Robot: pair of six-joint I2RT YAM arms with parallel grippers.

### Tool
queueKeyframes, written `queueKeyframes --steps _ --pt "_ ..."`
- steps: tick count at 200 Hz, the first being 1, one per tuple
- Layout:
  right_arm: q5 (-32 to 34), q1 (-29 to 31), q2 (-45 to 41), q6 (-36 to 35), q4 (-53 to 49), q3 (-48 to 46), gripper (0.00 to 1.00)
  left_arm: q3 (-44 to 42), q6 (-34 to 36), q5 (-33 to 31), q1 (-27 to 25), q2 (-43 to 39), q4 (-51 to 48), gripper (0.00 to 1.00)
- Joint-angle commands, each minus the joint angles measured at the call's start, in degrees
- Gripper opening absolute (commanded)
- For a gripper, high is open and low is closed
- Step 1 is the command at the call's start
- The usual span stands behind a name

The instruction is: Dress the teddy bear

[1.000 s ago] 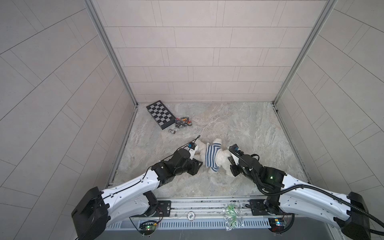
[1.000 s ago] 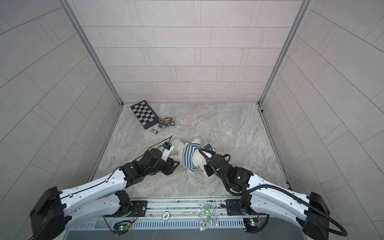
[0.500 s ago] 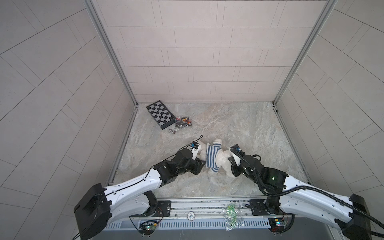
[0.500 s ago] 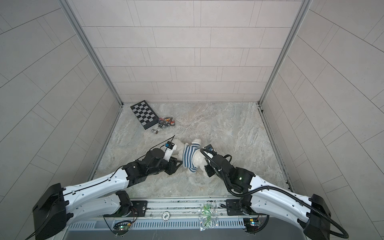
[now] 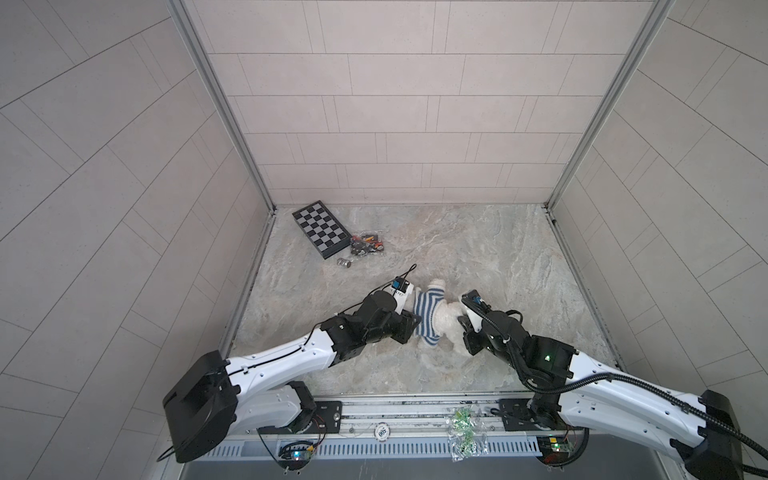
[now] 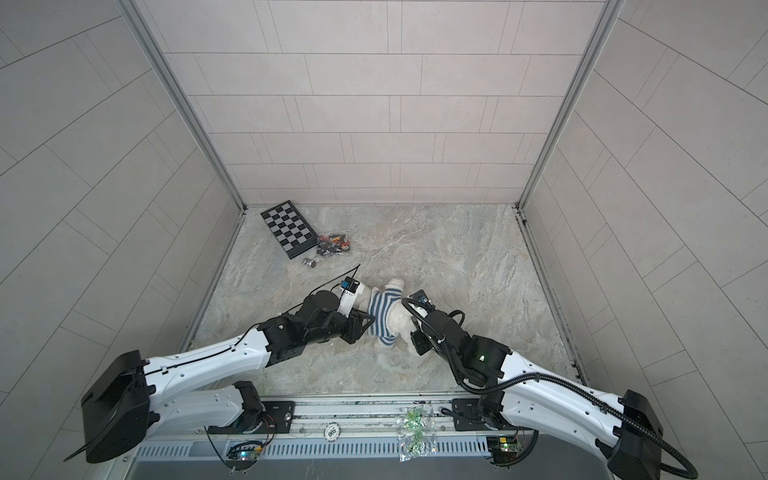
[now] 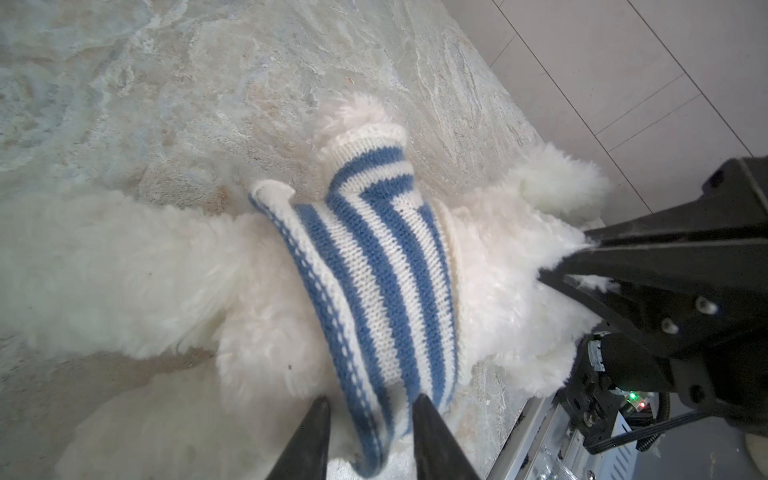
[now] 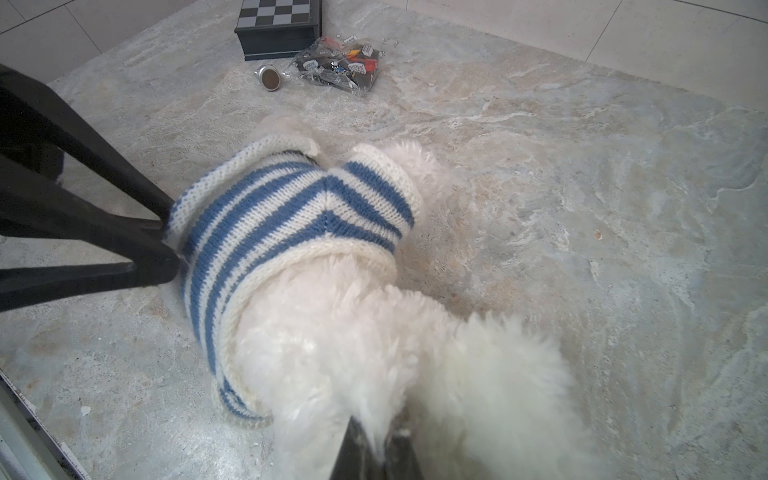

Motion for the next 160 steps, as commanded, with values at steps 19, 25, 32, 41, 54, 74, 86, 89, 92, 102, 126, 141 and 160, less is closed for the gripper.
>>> queueKeyframes --steps 19,25,32,41,54,74,86,89,92,102,126,141,160 --pt "0.12 -0.28 -1.09 1.00 1.67 -0.32 0.00 1.10 -0.52 -1.64 -0.17 0.26 -1.33 0.13" --pt "0.19 -0.30 -1.07 1.04 1.59 -0.35 0.00 1.04 -0.53 -2.13 -0.15 0.16 -1.86 0.10" --pt "0.12 -0.30 -1.10 0.86 1.58 -0.38 0.00 1.01 -0.51 -2.74 -0.11 -0.02 -2.40 0.07" --pt "0.12 -0.30 -1.21 0.94 1.52 -0.39 0.00 0.88 -0.51 -3.44 0.10 -0.33 -3.10 0.04" --pt "0.12 -0.30 -1.40 0.89 1.28 -0.46 0.00 0.50 -0.66 -4.04 0.76 -0.85 -3.77 0.00" --pt "0.20 -0.34 -2.04 0.82 0.63 -0.61 0.00 -0.50 -0.92 -3.95 2.83 -1.80 -4.33 0.00" --pt "0.30 -0.39 -2.45 0.68 0.22 -0.74 0.00 -1.37 -1.24 -3.19 4.29 -2.36 -3.95 0.00" --pt "0.30 -0.39 -2.52 0.71 0.14 -0.74 0.00 -1.59 -1.30 -2.93 4.56 -2.46 -3.75 0.00" --pt "0.27 -0.43 -2.65 0.73 0.11 -0.74 0.00 -1.68 -1.24 -2.72 4.76 -2.55 -3.57 0.00" --pt "0.21 -0.47 -2.71 0.82 -0.01 -0.83 0.00 -1.75 -0.95 -2.10 5.05 -2.66 -3.44 0.00" --pt "0.03 -0.52 -2.18 0.82 0.35 -0.67 0.00 -1.33 -0.36 -0.69 4.75 -2.32 -2.38 0.00" --pt "-0.27 -0.56 -1.49 0.65 0.74 -0.23 0.00 -1.28 -0.03 -0.25 4.38 -2.38 -1.67 0.00" --pt "-0.63 -0.64 -0.52 0.42 0.97 0.63 0.00 -1.23 0.54 -0.17 3.61 -2.96 -0.91 0.06"
